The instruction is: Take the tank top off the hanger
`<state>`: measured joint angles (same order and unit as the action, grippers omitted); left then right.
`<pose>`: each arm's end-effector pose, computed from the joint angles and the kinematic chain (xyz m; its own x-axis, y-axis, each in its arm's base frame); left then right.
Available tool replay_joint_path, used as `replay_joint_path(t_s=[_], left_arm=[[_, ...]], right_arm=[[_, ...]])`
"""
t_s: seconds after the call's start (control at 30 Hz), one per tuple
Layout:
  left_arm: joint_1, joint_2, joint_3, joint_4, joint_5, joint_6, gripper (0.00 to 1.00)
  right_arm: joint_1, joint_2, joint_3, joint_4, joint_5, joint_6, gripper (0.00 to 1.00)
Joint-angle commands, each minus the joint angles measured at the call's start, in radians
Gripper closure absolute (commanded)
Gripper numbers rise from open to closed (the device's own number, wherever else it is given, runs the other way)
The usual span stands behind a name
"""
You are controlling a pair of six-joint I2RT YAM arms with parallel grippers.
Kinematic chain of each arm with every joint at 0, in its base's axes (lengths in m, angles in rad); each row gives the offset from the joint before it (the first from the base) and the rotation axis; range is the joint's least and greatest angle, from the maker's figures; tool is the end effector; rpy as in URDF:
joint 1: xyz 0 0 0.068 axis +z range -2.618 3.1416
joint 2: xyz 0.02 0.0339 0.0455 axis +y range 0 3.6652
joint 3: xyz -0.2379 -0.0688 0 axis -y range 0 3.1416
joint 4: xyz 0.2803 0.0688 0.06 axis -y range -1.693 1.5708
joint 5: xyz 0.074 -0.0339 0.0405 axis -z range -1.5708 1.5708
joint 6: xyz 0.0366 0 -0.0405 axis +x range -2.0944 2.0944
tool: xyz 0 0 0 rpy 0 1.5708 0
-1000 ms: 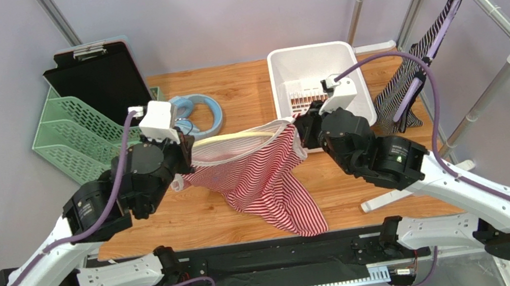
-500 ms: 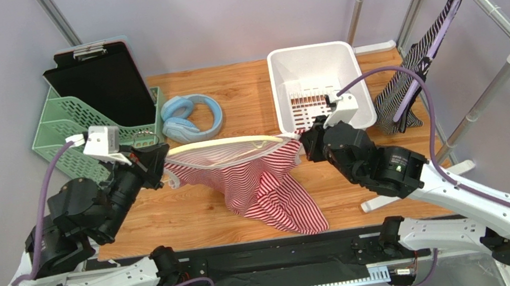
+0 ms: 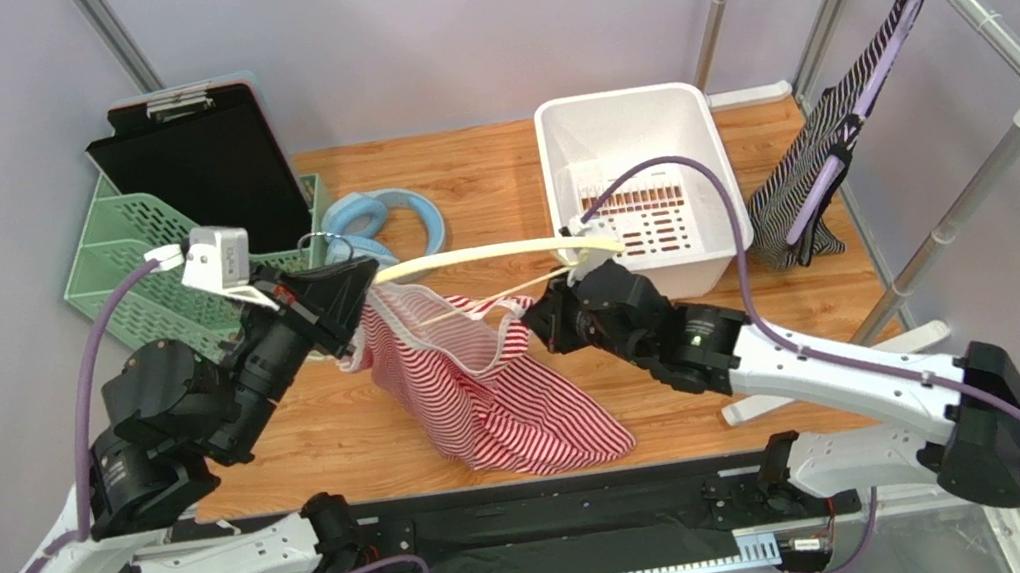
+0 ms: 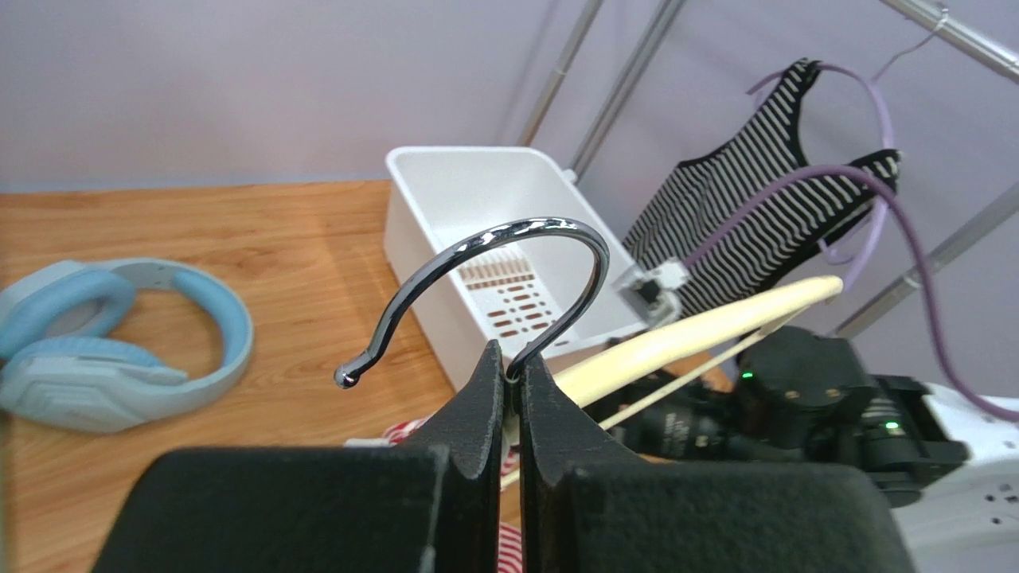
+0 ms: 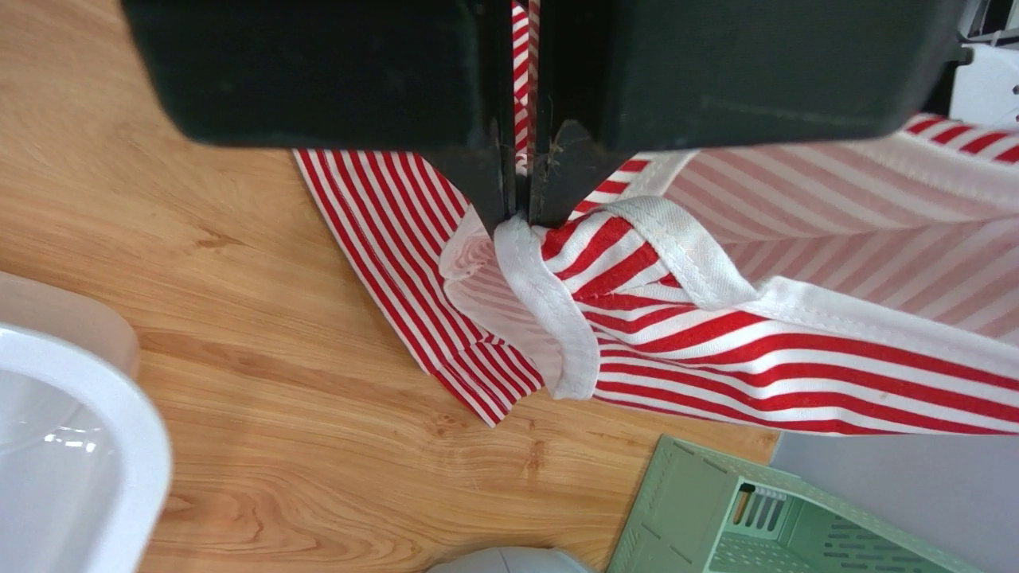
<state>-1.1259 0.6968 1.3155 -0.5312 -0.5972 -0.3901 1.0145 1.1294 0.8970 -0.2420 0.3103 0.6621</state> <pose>0.0767 -0.1130 0.4867 -0.1574 -0.4006 -0.9026 0.4817 0.7668 -0.4243 0.1688 0.2504 0.2727 -0.5992 0.1450 -0.7874 -0.3764 0.8170 0.4369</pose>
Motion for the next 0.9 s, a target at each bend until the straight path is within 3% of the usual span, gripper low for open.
replay_joint_path(t_s=[0.0,0.2,0.3,0.5,0.63,0.67,0.87], left_arm=[[0.002,0.049,0.005,0.194,0.111,-0.067,1.0],[0.002,0.076,-0.021,0.204,0.085,-0.084,1.0],[0.002,0.079,-0.032,0.195,0.056,-0.072,1.0],[0.002,0.06,-0.03,0.166,0.037,-0.046,1.0],[0.002,0.041,-0.027,0.122,0.016,-0.024,1.0],[0.002,0.033,-0.025,0.117,0.004,-0.018,1.0],[0.002,0.043,0.007,0.047,-0.082,0.075,1.0]], right_arm=[[-0.005,0.088,0.028,0.199,-0.057,0.004,1.0],[-0.004,0.174,-0.032,0.354,-0.125,0.042,1.0],[-0.004,0.191,-0.043,0.339,-0.126,0.047,0.91],[-0.007,0.172,-0.033,0.188,-0.091,-0.031,0.66],[-0.016,0.086,-0.137,0.159,-0.076,-0.103,0.25],[-0.034,0.064,-0.164,0.158,-0.082,-0.107,0.19],[-0.114,-0.199,-0.308,0.086,-0.195,-0.114,0.09]])
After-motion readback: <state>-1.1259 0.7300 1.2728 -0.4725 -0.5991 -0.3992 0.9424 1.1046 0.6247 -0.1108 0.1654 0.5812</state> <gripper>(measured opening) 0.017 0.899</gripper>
